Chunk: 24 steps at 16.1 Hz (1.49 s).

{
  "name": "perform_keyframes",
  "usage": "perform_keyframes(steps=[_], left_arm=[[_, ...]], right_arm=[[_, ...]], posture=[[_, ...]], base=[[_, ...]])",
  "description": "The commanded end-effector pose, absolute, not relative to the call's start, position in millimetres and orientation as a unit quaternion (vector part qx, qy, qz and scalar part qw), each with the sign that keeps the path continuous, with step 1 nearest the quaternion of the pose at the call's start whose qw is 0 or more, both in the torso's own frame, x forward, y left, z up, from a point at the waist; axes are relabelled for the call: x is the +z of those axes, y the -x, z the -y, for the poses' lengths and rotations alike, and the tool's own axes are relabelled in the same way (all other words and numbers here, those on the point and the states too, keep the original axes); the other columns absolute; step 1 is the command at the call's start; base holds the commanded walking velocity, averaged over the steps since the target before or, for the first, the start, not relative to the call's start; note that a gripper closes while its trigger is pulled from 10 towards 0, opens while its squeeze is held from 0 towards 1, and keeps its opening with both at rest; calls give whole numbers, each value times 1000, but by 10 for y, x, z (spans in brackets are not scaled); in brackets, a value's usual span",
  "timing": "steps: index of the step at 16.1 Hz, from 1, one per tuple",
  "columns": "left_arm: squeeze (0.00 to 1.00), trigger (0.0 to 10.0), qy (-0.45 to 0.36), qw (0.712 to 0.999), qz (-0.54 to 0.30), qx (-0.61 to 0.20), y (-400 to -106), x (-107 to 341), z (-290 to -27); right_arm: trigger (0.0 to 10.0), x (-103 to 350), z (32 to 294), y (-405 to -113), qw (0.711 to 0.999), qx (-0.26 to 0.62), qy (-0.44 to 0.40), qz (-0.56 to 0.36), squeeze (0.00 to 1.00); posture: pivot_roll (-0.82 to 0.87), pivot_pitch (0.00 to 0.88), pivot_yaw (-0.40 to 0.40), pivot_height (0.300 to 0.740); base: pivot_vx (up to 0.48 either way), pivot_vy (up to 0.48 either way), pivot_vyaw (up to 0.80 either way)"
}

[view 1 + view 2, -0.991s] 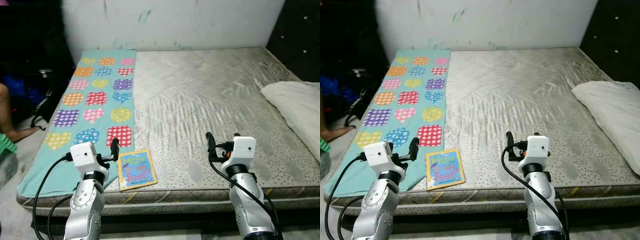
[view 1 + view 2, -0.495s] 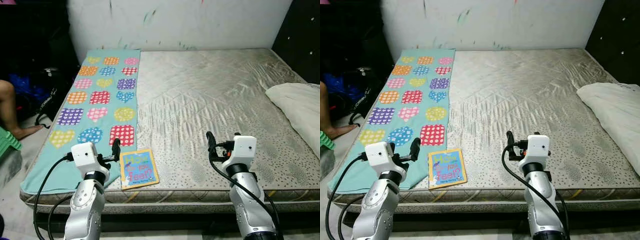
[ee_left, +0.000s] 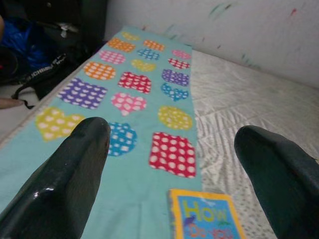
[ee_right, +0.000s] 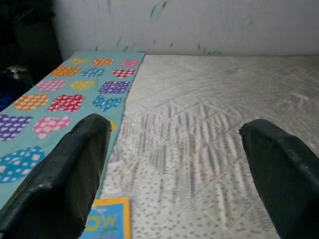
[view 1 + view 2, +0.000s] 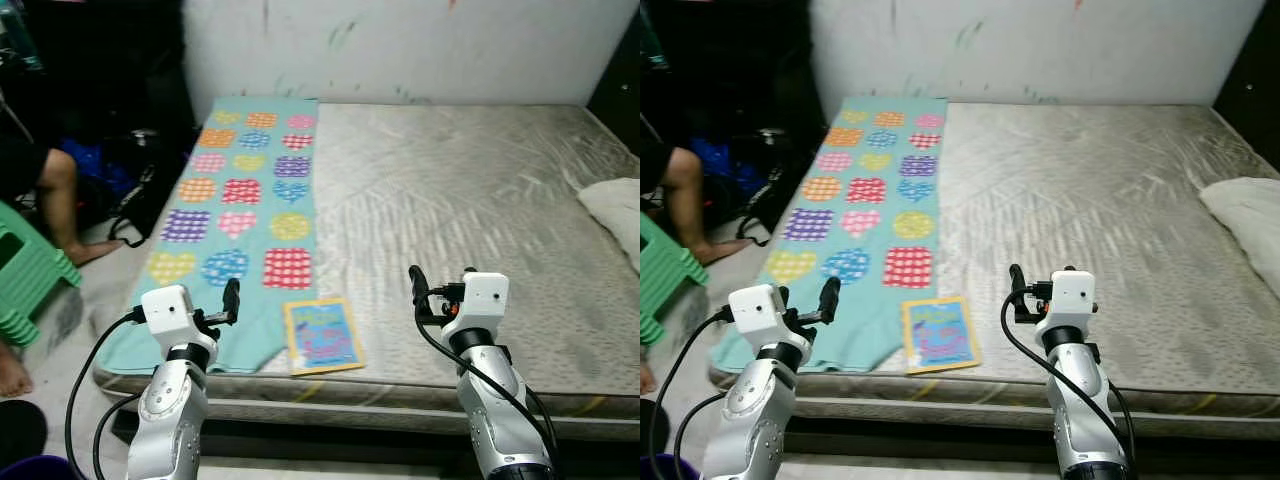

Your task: Clean up the room

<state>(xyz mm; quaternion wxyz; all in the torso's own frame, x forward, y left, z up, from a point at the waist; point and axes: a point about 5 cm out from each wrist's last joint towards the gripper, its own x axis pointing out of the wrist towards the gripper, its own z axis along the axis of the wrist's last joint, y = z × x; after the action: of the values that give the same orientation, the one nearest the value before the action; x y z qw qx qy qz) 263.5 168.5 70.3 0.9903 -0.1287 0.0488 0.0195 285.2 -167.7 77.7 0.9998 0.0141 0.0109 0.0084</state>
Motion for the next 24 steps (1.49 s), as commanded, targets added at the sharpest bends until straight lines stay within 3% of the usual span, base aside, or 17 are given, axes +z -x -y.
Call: perform_keyframes(steps=[1, 8, 24], left_arm=[[0, 10000, 128, 990, -48, 14, -2633, 724, -1668], [0, 10000, 135, 990, -36, -25, -2618, 755, -1600], [0, 10000, 137, 989, -41, -33, -2620, 740, -1581]], right_arm=[[10000, 840, 1692, -2854, 1000, 10, -12, 0, 0], [10000, 828, 1690, -2848, 1000, 12, -7, -5, 0], [10000, 815, 1685, -2850, 1000, 14, -5, -13, 0]], posture=[[-70, 0, 38, 740], [-77, 0, 36, 740], [-85, 0, 35, 740]], base=[[0, 480, 0], [0, 0, 0], [312, 0, 0]])
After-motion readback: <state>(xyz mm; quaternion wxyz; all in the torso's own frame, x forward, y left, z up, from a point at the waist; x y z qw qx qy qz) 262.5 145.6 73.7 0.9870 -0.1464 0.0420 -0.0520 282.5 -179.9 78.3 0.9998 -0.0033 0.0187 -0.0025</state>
